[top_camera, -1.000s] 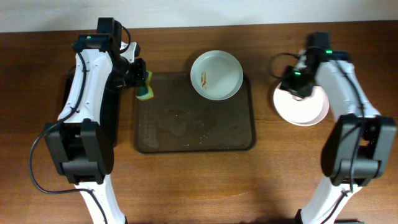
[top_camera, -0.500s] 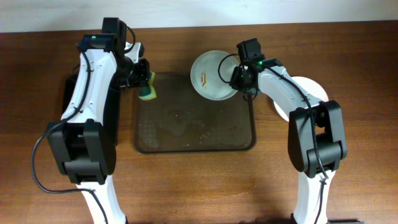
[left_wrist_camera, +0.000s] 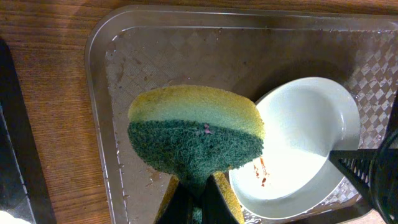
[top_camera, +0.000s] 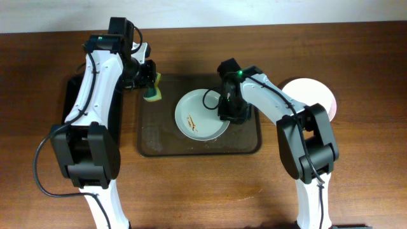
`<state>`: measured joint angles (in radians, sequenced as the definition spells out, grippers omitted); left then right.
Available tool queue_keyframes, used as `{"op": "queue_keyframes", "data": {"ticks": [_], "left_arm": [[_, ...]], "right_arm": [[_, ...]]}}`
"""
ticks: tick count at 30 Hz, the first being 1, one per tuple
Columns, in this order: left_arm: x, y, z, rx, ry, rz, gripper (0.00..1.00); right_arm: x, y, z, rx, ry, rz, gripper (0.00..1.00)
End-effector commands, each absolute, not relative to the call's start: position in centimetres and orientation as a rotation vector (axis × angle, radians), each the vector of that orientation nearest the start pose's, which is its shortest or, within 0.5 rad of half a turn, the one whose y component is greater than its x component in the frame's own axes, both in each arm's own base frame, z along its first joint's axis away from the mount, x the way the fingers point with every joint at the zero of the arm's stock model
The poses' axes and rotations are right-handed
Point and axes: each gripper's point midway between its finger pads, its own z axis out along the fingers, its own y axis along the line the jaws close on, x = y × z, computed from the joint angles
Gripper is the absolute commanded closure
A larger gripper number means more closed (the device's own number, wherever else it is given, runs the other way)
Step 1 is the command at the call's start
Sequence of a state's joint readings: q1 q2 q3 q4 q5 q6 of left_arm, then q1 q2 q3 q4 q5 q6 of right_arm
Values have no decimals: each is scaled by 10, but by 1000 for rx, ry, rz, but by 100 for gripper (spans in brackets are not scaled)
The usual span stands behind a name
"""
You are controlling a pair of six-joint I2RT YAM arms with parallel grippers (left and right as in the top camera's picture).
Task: Clean dirty plates on tray and stack at the side
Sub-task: 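Pull the back plate to the tray center with the right gripper, then scrub the last white plate with the sponge while the right gripper holds it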
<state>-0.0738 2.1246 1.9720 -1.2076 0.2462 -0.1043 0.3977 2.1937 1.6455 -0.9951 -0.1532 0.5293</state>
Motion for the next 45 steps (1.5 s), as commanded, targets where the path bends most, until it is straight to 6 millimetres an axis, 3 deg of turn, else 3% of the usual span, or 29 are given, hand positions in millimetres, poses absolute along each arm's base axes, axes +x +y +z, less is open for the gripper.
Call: {"op": "queue_keyframes", "data": {"ticks": [1, 3, 5, 7, 8, 10, 13, 18, 19, 20, 24, 27, 30, 33, 37, 39, 42, 45], "left_arm": [[458, -77, 128, 25, 2916, -375, 99], [458, -77, 128, 25, 2917, -375, 99], [458, -77, 128, 25, 2918, -375, 99], [457, -80, 128, 34, 2918, -376, 99], [457, -80, 128, 34, 2918, -376, 99], [457, -80, 128, 34, 2918, -376, 99], [457, -81, 128, 38, 2918, -377, 99], [457, -82, 128, 40, 2918, -377, 99], [457, -82, 128, 40, 2918, -377, 99], [457, -82, 128, 42, 2918, -377, 99], [456, -85, 128, 47, 2919, -392, 99], [449, -105, 124, 111, 2942, -400, 99], [438, -135, 121, 235, 2959, -400, 99], [414, -152, 94, 268, 3052, -391, 99], [386, -146, 43, 229, 3155, -366, 99], [387, -139, 24, 231, 3139, -308, 99], [398, -117, 0, 236, 3074, -57, 99], [420, -87, -5, 27, 2961, 206, 99]], "right_arm": [[412, 186, 38, -81, 3043, 302, 43], [429, 190, 38, -207, 2971, 393, 42], [432, 193, 26, -240, 2973, 539, 44], [430, 195, 20, -262, 2982, 631, 52], [430, 193, 18, -254, 2985, 638, 61], [430, 194, 15, -254, 2987, 682, 67], [424, 201, 5, -232, 3002, 840, 72], [405, 202, -8, -183, 3055, 910, 80], [402, 201, -12, -164, 3065, 911, 84], [394, 200, -23, -97, 3090, 920, 94], [387, 206, -30, 24, 3115, 947, 96], [383, 222, -30, 14, 3121, 936, 96], [382, 219, -37, 127, 3158, 811, 96], [383, 218, -37, 135, 3157, 810, 96], [384, 215, -39, 163, 3161, 780, 96], [384, 215, -39, 163, 3161, 780, 96], [383, 215, -39, 165, 3163, 779, 95], [378, 209, -41, 178, 3191, 724, 96]]}}
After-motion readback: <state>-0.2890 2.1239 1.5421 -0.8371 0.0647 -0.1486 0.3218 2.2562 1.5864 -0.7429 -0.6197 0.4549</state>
